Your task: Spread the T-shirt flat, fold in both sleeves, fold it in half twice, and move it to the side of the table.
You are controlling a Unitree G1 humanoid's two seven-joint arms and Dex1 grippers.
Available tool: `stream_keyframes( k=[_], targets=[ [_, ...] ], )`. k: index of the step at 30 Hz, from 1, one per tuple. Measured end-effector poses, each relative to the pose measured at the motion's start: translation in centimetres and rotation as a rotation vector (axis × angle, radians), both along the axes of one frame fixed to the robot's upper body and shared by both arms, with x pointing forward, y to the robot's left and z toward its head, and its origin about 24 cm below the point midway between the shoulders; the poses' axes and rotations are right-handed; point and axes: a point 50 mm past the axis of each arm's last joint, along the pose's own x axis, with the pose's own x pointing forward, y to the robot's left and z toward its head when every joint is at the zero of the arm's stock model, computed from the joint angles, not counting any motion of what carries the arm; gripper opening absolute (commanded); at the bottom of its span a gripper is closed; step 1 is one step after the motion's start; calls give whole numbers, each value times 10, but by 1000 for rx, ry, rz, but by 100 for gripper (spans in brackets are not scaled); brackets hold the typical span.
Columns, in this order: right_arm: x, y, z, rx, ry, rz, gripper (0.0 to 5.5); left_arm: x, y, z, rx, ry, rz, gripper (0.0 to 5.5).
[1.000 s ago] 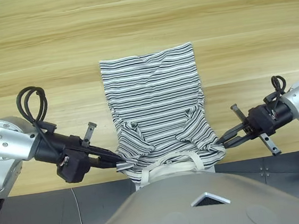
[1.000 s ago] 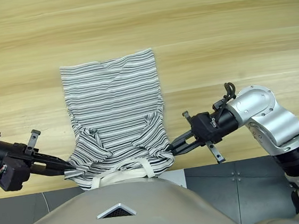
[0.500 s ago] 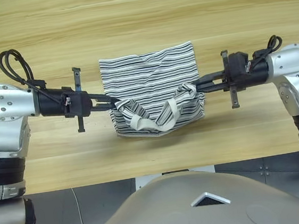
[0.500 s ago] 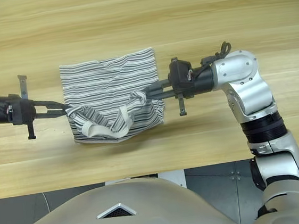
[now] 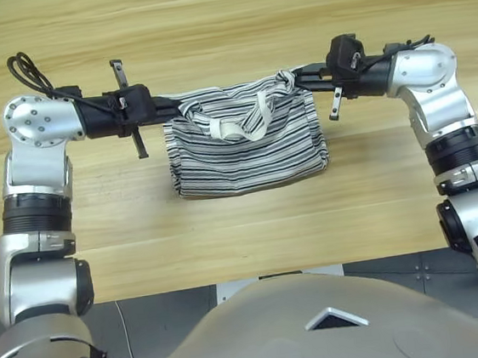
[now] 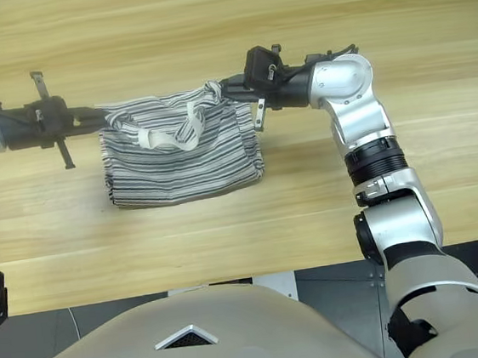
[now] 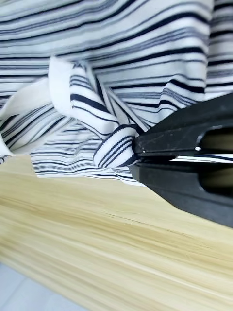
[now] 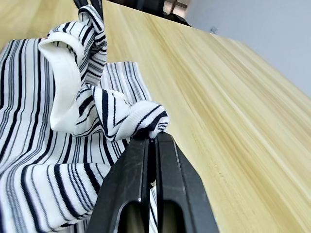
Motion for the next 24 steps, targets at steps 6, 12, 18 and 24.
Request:
stream_keyframes(
  k=[6, 12, 18, 24],
  targets=[
    [10, -1, -13, -15, 4, -78, 10, 21, 1, -5, 0, -21, 81, 11],
    [15, 3, -26, -38, 39, -111, 10, 23, 3, -32, 32, 52, 152, 11],
    [14, 14, -40, -71, 64, -125, 65, 23, -3, -51, 22, 116, 194, 52],
    [26, 9, -40, -81, 9, -308, 176, 35, 4, -53, -59, 135, 419, 149]
  ],
)
